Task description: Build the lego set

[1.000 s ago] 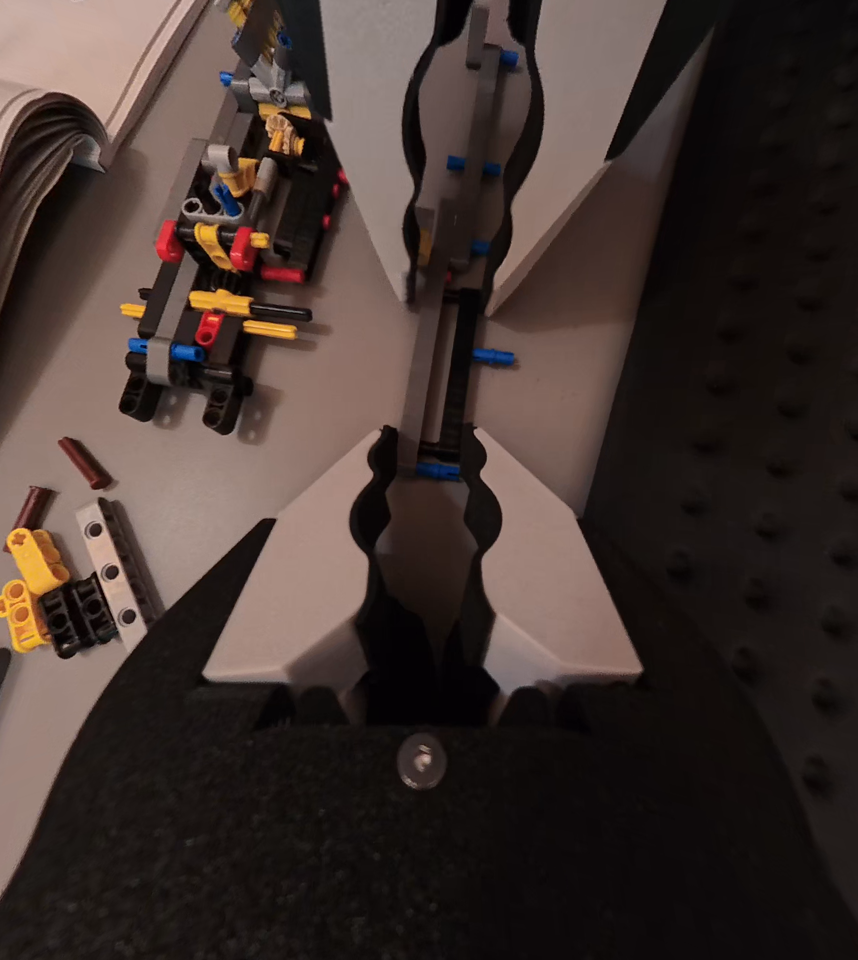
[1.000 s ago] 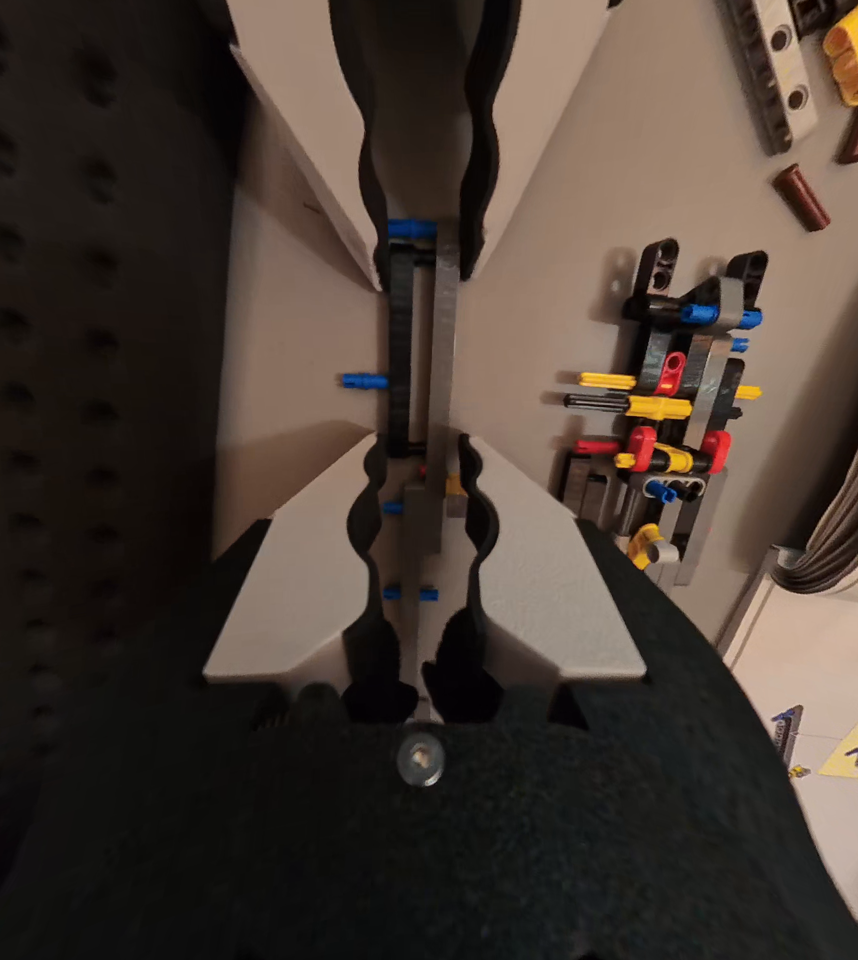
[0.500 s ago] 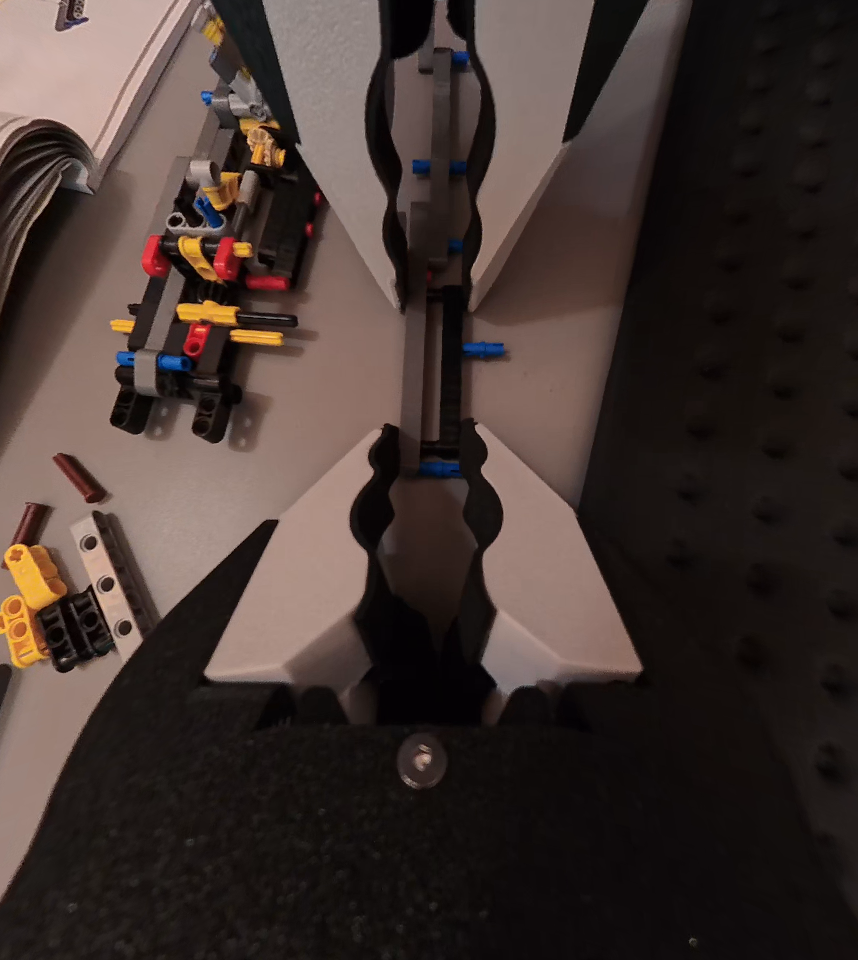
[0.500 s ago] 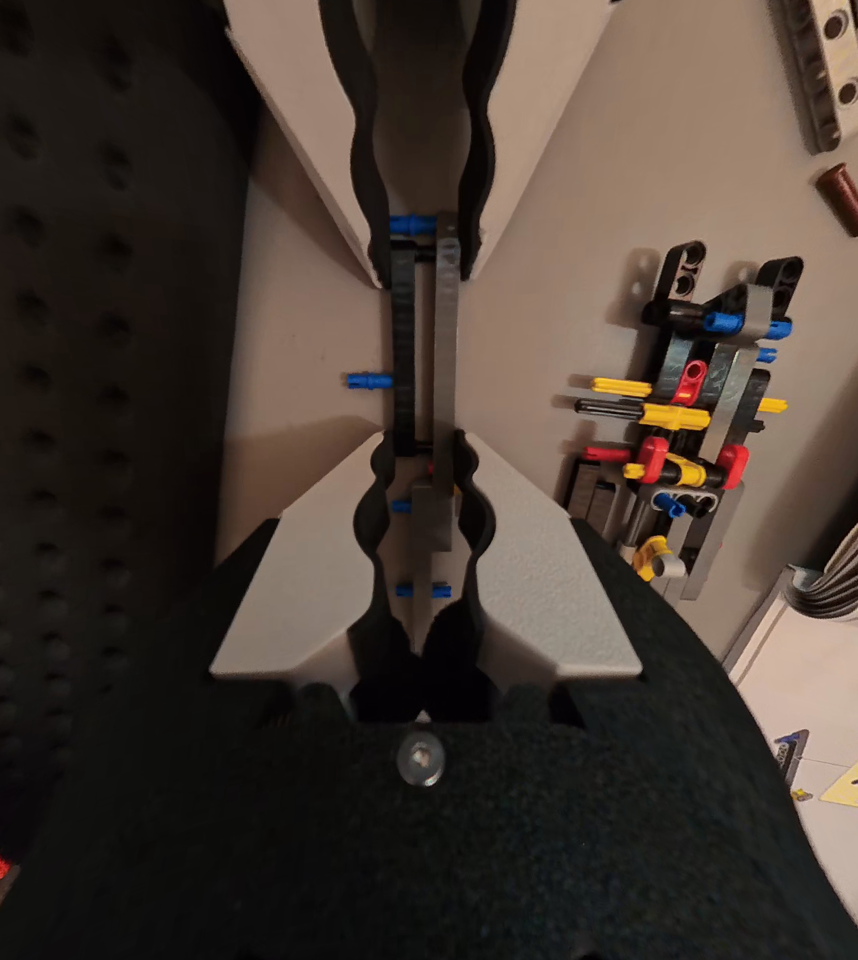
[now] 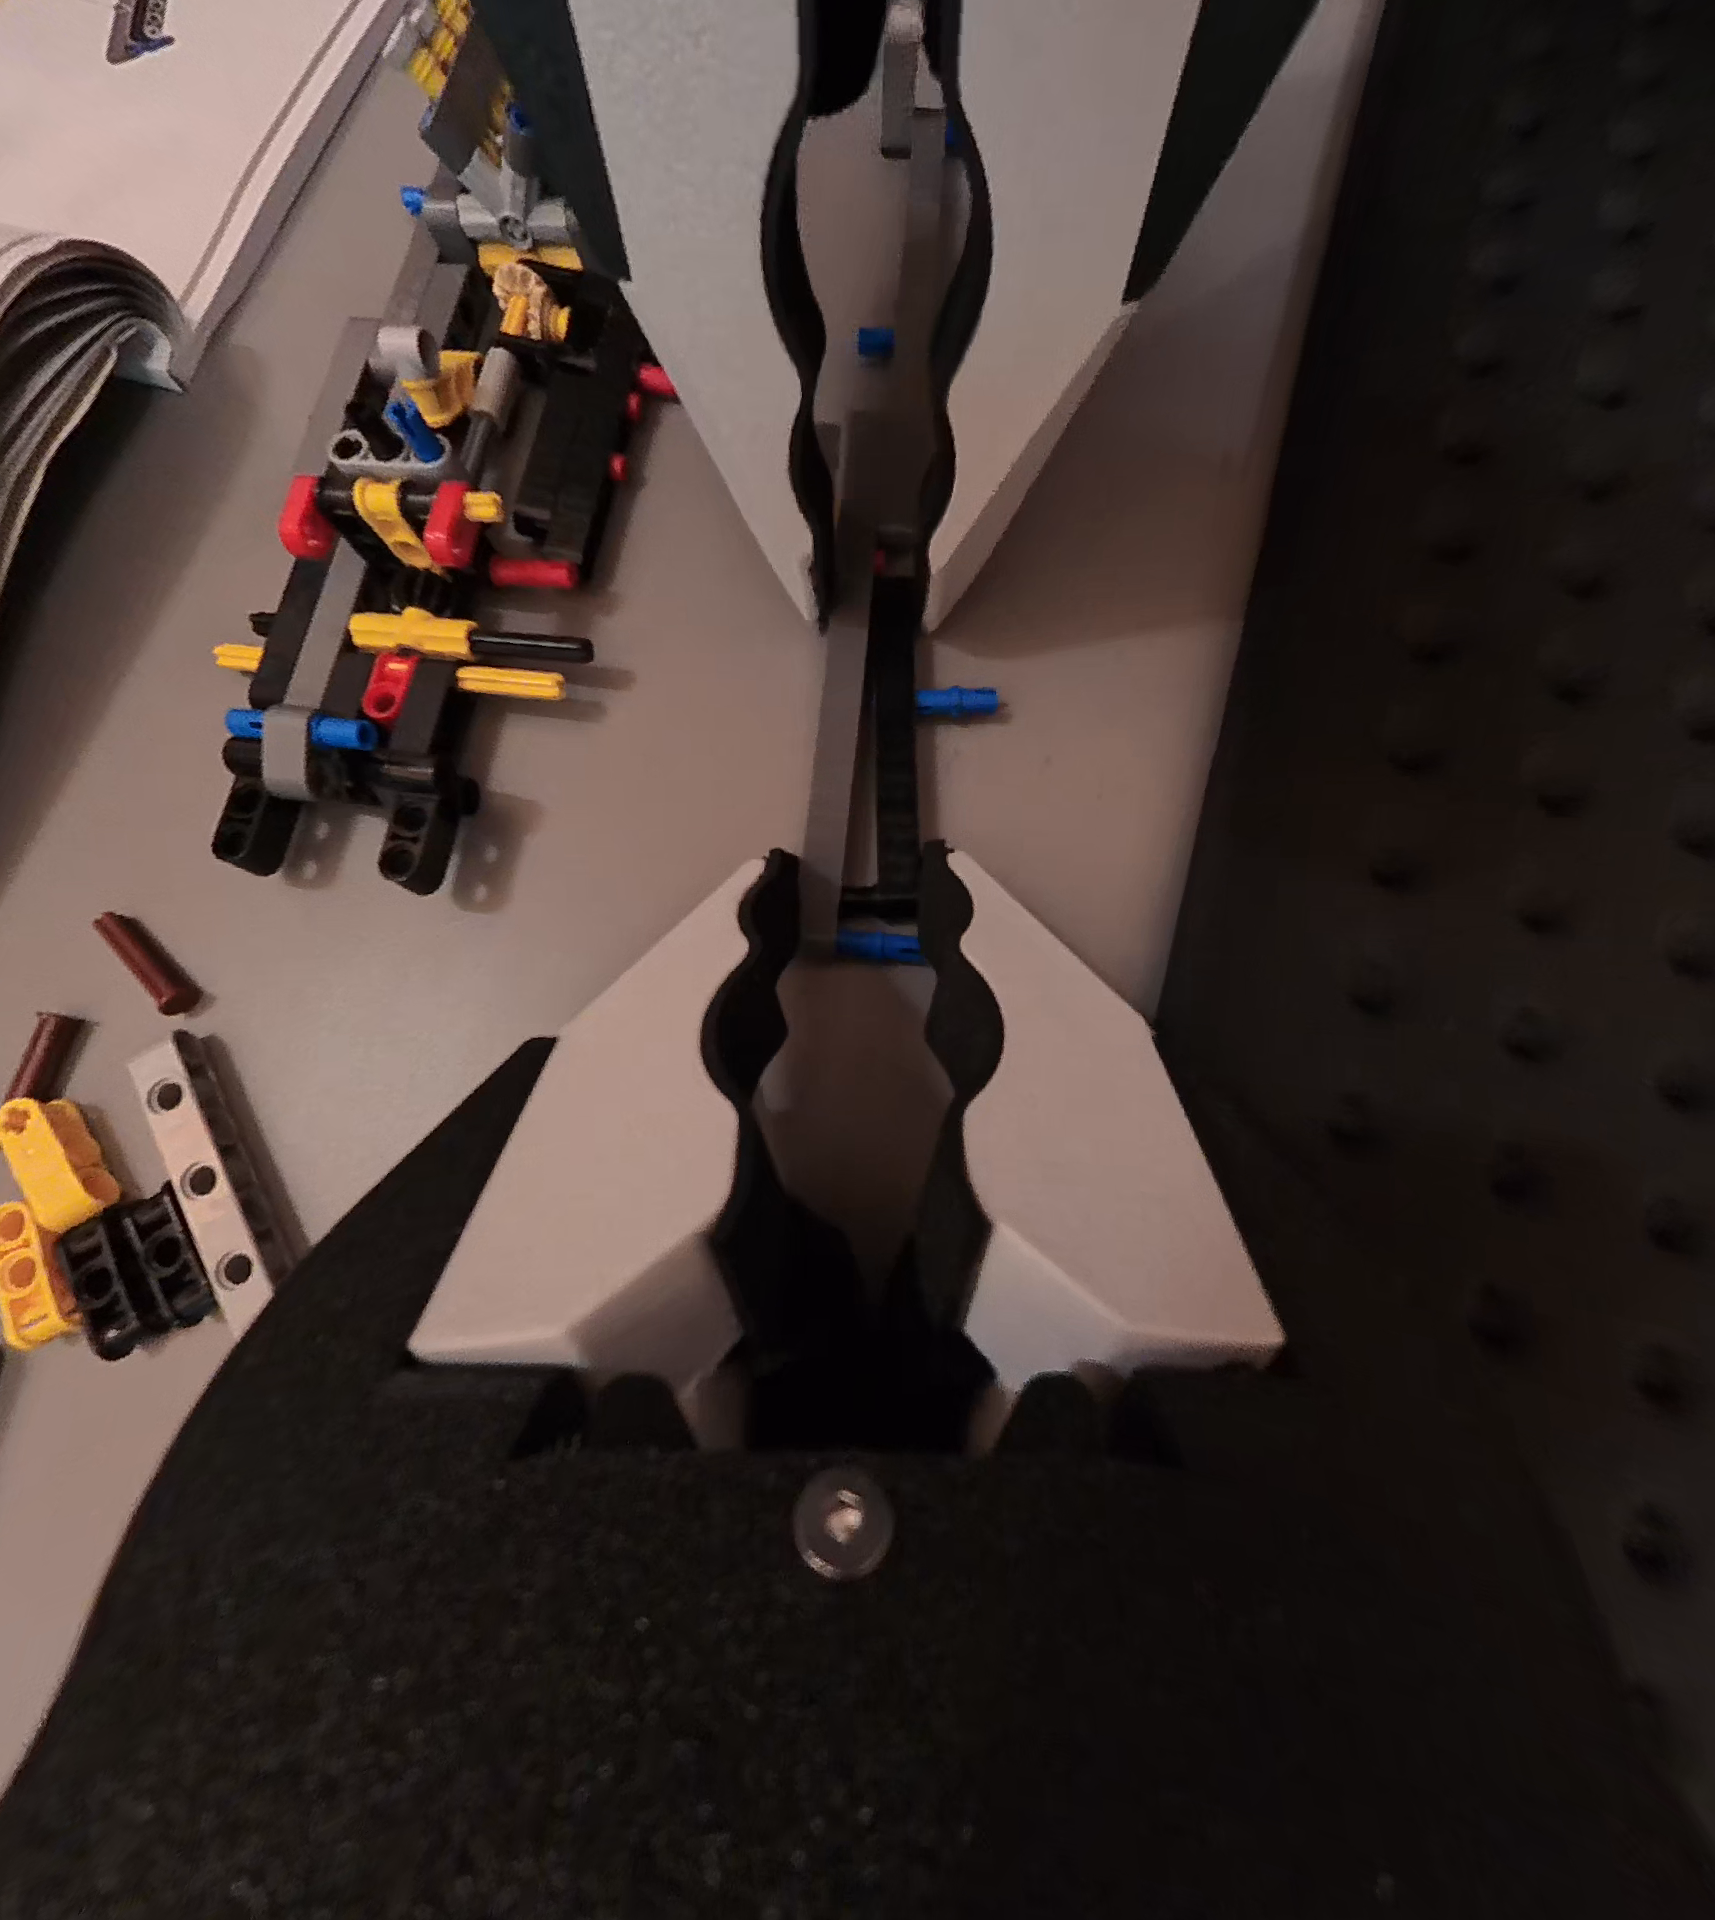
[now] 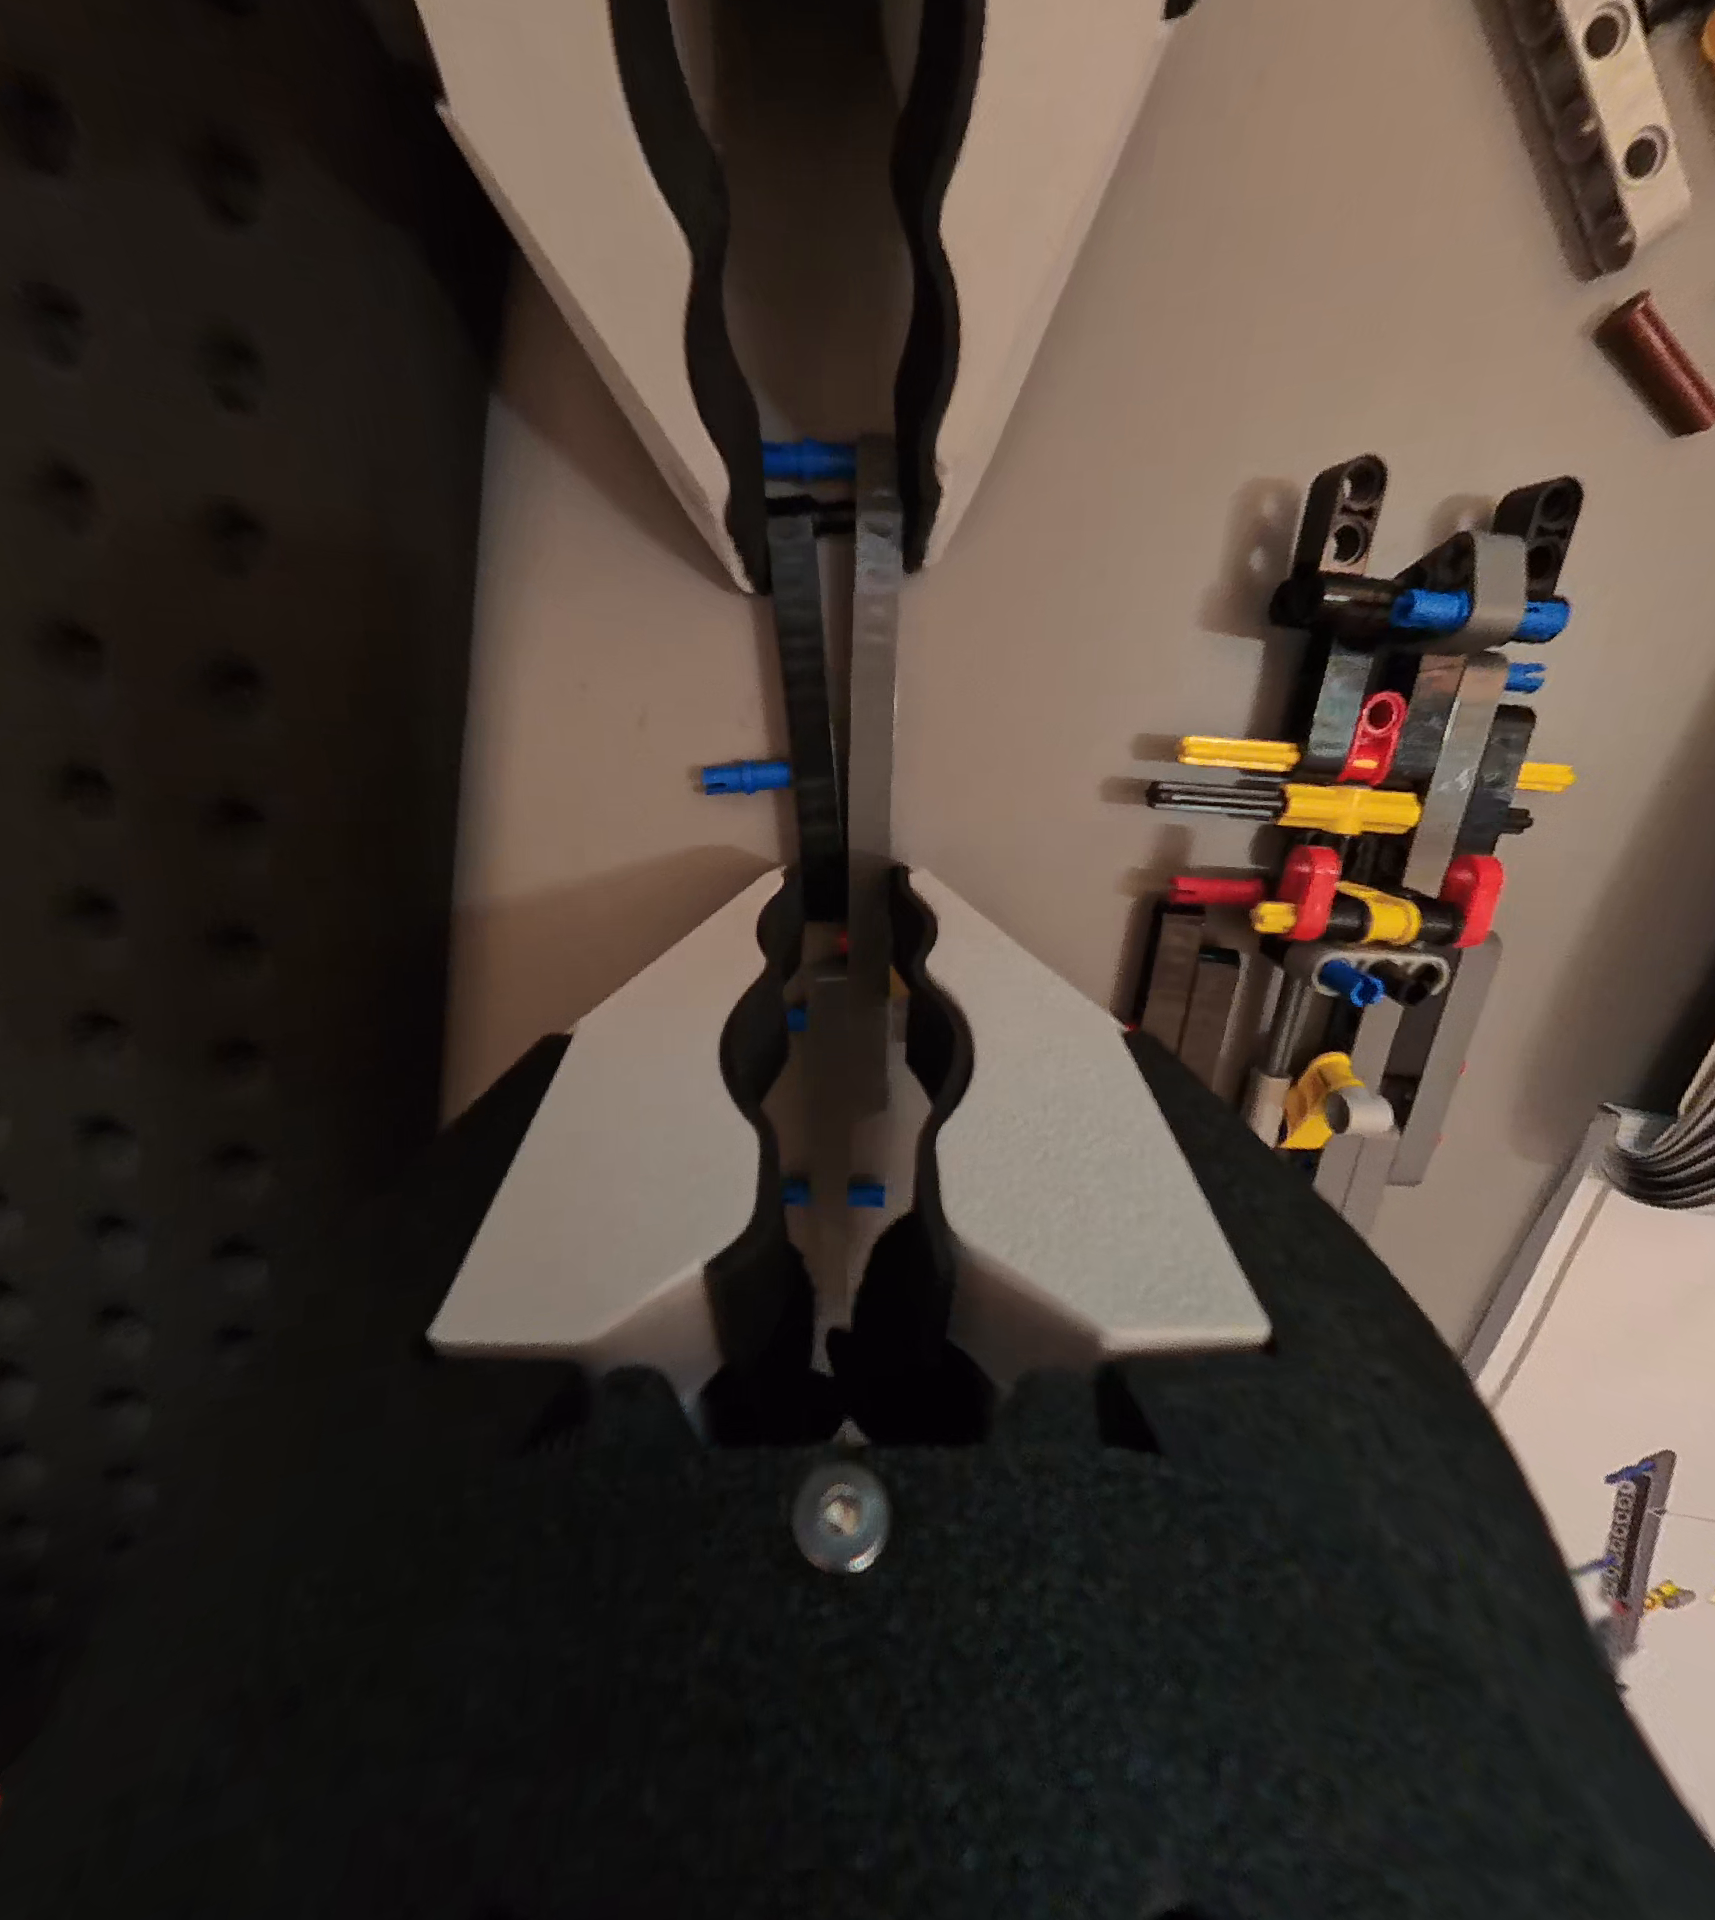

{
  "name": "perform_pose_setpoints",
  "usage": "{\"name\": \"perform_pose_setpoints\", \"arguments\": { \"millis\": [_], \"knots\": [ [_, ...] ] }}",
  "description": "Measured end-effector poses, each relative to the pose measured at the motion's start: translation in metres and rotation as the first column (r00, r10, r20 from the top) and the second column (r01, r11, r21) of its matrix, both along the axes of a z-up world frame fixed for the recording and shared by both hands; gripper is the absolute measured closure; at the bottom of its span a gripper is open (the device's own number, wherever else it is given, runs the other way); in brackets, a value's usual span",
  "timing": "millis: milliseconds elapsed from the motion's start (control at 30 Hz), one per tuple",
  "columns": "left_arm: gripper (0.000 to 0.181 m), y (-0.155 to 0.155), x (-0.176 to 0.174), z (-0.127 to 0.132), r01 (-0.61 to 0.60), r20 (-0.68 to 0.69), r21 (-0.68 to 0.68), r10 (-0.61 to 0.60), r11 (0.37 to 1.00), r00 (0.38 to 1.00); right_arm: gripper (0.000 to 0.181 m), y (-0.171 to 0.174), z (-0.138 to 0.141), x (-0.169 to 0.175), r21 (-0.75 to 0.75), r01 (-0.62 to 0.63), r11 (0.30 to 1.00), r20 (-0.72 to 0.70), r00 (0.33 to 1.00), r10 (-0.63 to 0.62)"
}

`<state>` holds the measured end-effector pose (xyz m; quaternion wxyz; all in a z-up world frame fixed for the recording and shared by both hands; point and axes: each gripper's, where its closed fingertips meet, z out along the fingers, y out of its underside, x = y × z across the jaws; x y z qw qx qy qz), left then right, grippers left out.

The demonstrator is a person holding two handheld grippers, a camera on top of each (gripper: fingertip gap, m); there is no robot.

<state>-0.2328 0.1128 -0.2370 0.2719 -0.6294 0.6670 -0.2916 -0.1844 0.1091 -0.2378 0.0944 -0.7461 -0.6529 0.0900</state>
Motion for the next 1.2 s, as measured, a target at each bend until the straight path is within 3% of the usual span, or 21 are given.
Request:
{"name": "perform_pose_setpoints", "arguments": {
  "millis": [133, 233, 367, 600, 667, 767, 833, 1200],
  "knots": [
    [0.158, 0.005, 0.0, 0.002, -0.036, 0.01, -0.015, 0.036, 0.999, 0.999, 0.153, -0.002, 0.014, -0.028, -0.036, 0.024, 0.999, -0.116, 0.993, -0.028],
    [0.144, 0.006, -0.004, 0.018, -0.035, 0.095, -0.044, 0.039, 0.998, 0.995, 0.154, 0.006, 0.008, -0.041, 0.003, 0.034, 0.999, -0.151, 0.988, -0.033],
    [0.154, 0.011, -0.017, 0.015, -0.027, 0.075, -0.056, 0.031, 0.998, 0.997, 0.15, 0.003, 0.007, -0.054, -0.022, 0.011, 1.0, -0.216, 0.976, -0.015],
    [0.178, 0.005, -0.013, 0.001, 0.01, 0.0, -0.013, -0.01, 1.0, 1.0, 0.159, 0.008, 0.001, -0.06, 0.023, -0.002, 1.0, -0.245, 0.97, 0.008],
    [0.175, 0.006, -0.013, 0.001, 0.003, 0.001, -0.007, -0.003, 1.0, 1.0, 0.159, 0.007, 0.001, -0.058, 0.041, -0.002, 0.999, -0.256, 0.967, 0.013],
    [0.166, 0.01, -0.013, 0.003, -0.022, 0.011, -0.025, 0.023, 0.999, 1.0, 0.145, 0.003, 0.011, -0.057, 0.085, -0.006, 0.996, -0.268, 0.963, 0.028],
    [0.165, 0.011, -0.011, 0.005, -0.018, 0.024, -0.034, 0.019, 0.999, 1.0, 0.154, 0.003, 0.014, -0.053, 0.124, -0.026, 0.992, -0.26, 0.964, 0.058],
    [0.171, 0.003, 0.0, 0.005, 0.027, 0.023, -0.068, -0.026, 0.997, 0.999, 0.159, 0.004, 0.001, -0.046, 0.04, -0.026, 0.999, -0.266, 0.963, 0.035]
  ]
}}
